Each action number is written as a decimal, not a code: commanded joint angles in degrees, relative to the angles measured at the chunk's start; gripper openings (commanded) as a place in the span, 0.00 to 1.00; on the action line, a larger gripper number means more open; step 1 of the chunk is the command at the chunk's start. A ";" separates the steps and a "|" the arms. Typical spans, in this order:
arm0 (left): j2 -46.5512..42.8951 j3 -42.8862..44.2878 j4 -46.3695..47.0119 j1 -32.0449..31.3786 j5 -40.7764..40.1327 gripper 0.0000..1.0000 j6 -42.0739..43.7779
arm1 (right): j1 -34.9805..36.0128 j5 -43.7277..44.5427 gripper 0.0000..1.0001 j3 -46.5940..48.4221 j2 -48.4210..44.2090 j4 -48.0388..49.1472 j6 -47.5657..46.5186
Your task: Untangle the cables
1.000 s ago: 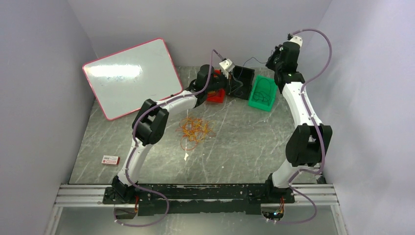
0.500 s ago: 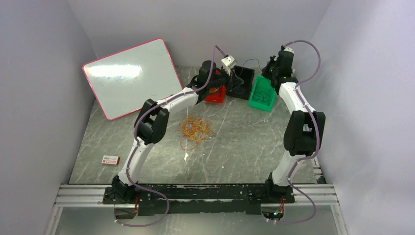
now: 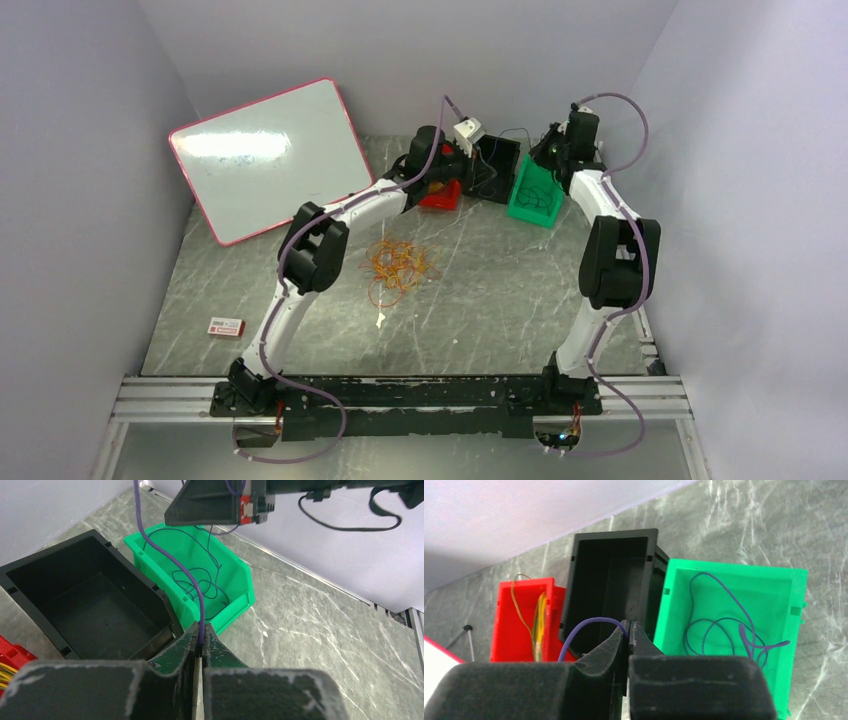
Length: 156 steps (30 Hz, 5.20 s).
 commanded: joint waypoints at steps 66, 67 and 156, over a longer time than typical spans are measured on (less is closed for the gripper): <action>2.71 5.56 -4.22 0.22 0.48 0.07 -1.21 | 12.57 22.87 0.60 -3.85 -9.39 -16.35 -10.77; 2.73 5.53 -4.13 0.23 0.57 0.07 -1.29 | 12.62 23.29 0.60 -4.12 -9.45 -15.37 -11.26; -44.93 -45.22 -12.12 4.90 -29.24 0.92 12.67 | 0.98 26.53 0.28 10.26 11.32 -20.80 -6.28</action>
